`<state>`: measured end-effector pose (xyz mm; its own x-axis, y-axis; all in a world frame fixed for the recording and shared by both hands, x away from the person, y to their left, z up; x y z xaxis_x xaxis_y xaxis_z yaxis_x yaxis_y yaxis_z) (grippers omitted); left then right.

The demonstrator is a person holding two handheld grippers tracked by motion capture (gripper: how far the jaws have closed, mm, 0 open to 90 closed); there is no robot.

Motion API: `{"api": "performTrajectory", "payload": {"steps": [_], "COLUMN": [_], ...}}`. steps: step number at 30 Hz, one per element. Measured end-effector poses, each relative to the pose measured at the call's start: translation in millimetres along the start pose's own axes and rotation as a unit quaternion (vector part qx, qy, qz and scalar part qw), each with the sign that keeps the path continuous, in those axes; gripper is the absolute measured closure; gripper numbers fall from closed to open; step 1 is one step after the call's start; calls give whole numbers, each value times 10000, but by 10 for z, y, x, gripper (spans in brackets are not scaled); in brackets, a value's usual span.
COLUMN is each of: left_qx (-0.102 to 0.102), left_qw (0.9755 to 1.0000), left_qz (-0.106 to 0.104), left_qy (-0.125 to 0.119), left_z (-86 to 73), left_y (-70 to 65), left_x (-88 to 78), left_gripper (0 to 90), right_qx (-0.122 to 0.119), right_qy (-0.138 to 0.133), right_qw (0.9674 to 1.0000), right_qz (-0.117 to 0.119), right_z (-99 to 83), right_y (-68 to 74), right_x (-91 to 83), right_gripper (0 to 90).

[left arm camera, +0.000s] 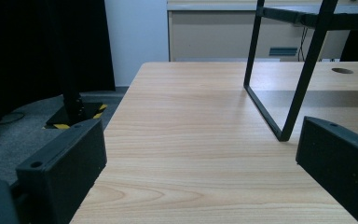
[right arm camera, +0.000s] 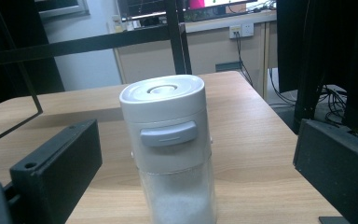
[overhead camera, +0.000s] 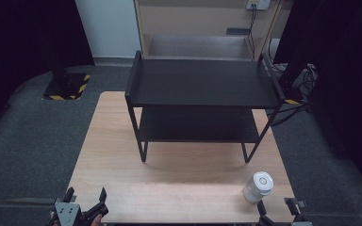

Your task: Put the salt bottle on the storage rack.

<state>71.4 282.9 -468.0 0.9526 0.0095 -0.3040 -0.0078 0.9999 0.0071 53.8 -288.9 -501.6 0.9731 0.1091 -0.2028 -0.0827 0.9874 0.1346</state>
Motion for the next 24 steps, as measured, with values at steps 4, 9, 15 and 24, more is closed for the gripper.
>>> {"api": "performTrajectory", "payload": {"steps": [4,9,15,24], "left_qx": [-6,3,19,20], "left_qw": [10000,10000,10000,10000], "left_qz": [-10,-31,-51,-70], "left_qy": [-15,-3,9,9], "left_z": [5,10,15,8], "left_y": [-4,-12,-18,-27], "left_x": [3,14,15,-2], "left_gripper": [3,3,3,4], "right_qx": [-7,-48,-85,-168], "right_qy": [1,13,18,-14], "right_qw": [10000,10000,10000,9999], "right_qz": [-4,-3,1,22], "right_z": [-1,1,-2,-1], "right_y": [4,11,40,118], "right_x": [4,18,53,193], "right_gripper": [12,13,13,15]}}
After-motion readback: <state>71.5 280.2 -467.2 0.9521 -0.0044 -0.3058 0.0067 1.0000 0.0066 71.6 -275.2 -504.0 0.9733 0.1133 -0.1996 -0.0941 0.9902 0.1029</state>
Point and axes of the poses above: each handheld gripper's, and its own axes: x roughly forward along the jaws, z roughly out of its top, y roughly to its left, the point moved 1 cm from there along x, roughly forward along the jaws, and after that the axes turned 8 degrees about y, right-handed, at the moved point
